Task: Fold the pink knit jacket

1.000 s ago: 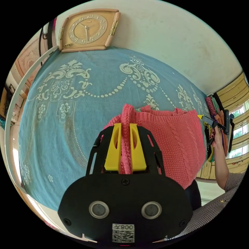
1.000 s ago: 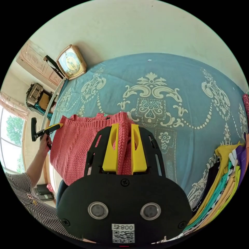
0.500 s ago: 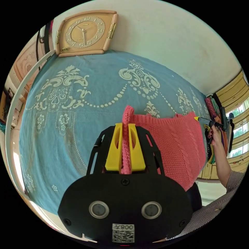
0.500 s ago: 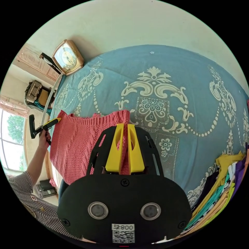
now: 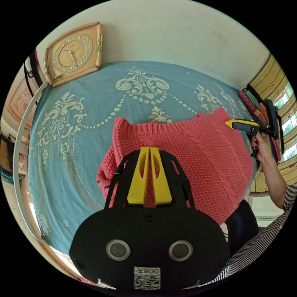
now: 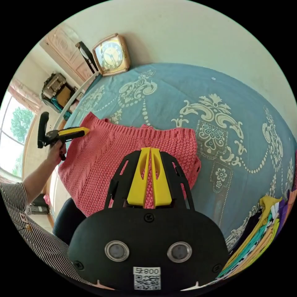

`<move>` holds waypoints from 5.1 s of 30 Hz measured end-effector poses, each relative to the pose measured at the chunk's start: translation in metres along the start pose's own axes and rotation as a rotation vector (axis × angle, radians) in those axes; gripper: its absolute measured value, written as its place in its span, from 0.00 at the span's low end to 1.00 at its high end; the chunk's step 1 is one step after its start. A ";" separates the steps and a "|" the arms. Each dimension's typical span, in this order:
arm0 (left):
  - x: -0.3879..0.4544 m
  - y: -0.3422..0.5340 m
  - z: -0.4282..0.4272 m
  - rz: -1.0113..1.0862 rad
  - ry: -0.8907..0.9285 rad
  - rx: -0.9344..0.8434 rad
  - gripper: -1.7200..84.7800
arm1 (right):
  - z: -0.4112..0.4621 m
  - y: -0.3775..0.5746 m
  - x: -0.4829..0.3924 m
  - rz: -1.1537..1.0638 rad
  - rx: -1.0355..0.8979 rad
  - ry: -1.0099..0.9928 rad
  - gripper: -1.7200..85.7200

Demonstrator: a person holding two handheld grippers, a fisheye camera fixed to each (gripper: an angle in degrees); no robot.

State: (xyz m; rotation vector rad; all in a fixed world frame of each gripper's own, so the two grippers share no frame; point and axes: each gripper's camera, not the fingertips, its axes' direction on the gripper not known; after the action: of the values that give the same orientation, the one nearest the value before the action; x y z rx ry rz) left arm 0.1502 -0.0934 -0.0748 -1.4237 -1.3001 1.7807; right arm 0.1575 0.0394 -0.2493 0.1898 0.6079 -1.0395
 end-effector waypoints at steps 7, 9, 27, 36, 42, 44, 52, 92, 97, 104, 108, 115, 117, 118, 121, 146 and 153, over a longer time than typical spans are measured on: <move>0.022 -0.017 -0.006 0.058 -0.038 -0.081 0.02 | 0.041 -0.009 -0.026 -0.113 -0.154 0.159 0.02; 0.026 -0.013 -0.032 0.045 0.001 -0.015 0.02 | 0.031 -0.012 -0.019 -0.090 -0.178 0.116 0.02; 0.086 0.059 -0.122 0.069 0.099 -0.056 0.02 | -0.024 0.077 -0.017 0.031 -0.166 0.019 0.02; 0.043 0.143 -0.146 -0.164 0.089 -0.091 0.02 | -0.067 0.155 0.004 0.135 -0.096 -0.020 0.02; 0.017 0.147 -0.179 -0.205 0.114 -0.076 0.02 | -0.042 0.160 0.027 0.204 -0.173 -0.048 0.02; 0.007 0.163 -0.206 -0.214 0.119 -0.027 0.02 | -0.059 0.167 0.029 0.196 -0.138 -0.019 0.02; -0.071 0.248 -0.223 -0.530 0.368 0.065 0.06 | -0.083 0.219 0.058 0.311 -0.023 -0.205 0.02; -0.202 0.315 -0.183 -0.837 0.944 0.332 0.17 | -0.005 -0.006 -0.165 -0.178 -0.209 -0.261 0.11; -0.201 0.300 -0.170 -0.819 0.958 0.316 0.15 | 0.033 -0.056 -0.206 -0.189 -0.261 -0.253 0.14; -0.180 0.283 -0.169 -0.754 0.874 0.307 0.11 | 0.097 -0.127 -0.270 -0.195 -0.362 -0.166 0.15; -0.165 0.269 -0.170 -0.682 0.810 0.289 0.11 | 0.140 -0.142 -0.298 -0.190 -0.457 -0.099 0.17; -0.131 0.243 -0.161 -0.583 0.707 0.275 0.11 | 0.177 -0.138 -0.361 -0.274 -0.470 0.143 0.19; -0.121 0.237 -0.157 -0.565 0.684 0.271 0.11 | 0.184 -0.133 -0.373 -0.305 -0.455 0.216 0.18; -0.115 0.234 -0.155 -0.554 0.666 0.268 0.11 | 0.189 -0.129 -0.379 -0.335 -0.444 0.283 0.17; -0.100 0.229 -0.148 -0.529 0.627 0.253 0.11 | 0.191 -0.127 -0.376 -0.352 -0.432 0.300 0.15; 0.168 0.116 -0.160 0.067 0.422 0.308 0.10 | -0.037 -0.071 -0.023 -0.076 -0.134 -0.473 0.10; 0.282 0.075 -0.125 0.261 0.387 0.234 0.09 | -0.077 -0.026 0.066 -0.084 -0.103 -0.402 0.10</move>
State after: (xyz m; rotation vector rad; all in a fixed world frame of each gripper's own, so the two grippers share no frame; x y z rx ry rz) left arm 0.1892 0.1569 -0.2653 -1.7503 -0.7123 1.6383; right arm 0.1298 0.0089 -0.3457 -0.1355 0.3043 -1.0871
